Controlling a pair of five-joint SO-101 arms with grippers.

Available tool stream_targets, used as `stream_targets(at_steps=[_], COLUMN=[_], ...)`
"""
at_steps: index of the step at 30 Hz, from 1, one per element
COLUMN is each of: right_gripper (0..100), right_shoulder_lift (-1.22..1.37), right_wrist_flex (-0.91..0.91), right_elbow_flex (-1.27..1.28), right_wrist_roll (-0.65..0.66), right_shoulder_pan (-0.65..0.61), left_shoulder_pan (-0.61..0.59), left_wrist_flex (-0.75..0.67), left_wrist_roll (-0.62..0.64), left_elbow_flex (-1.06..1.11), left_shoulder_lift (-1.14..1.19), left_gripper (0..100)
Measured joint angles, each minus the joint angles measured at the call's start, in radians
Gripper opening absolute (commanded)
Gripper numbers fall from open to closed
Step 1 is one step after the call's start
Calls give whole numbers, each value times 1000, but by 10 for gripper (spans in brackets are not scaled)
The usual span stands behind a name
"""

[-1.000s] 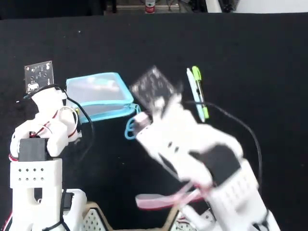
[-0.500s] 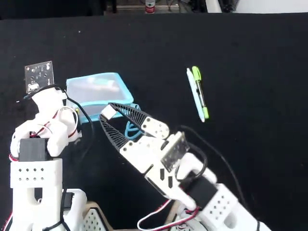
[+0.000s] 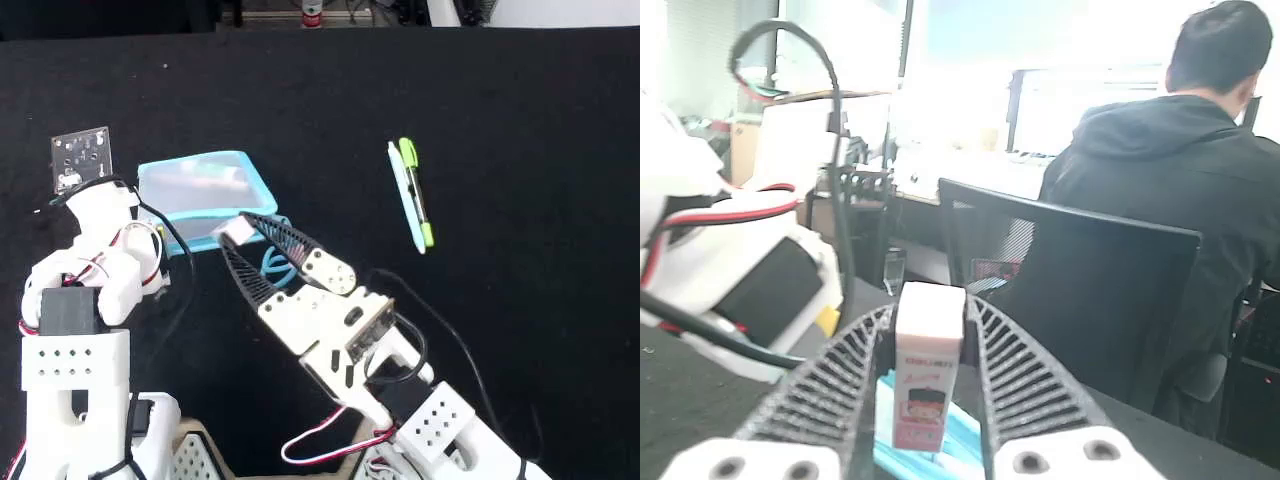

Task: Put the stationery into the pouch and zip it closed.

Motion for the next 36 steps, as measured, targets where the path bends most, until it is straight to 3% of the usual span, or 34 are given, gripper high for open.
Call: stream_targets(at_steps=[13, 28, 36], right_gripper=[11, 11, 11], right_shoulder_lift=[20, 514, 543], right_wrist_flex=[-38, -310, -319], right_elbow_flex=[38, -86, -83], right_wrist_roll=[-2, -3, 0], right_shoulder_pan=[52, 77, -17], left_shoulder_pan=[0, 2, 0], left_wrist_flex=[0, 0, 0], left_wrist_roll=[0, 0, 0], left_elbow_flex=[0, 0, 0], left_shoulder_lift=[0, 0, 0], left_gripper=[29, 29, 29])
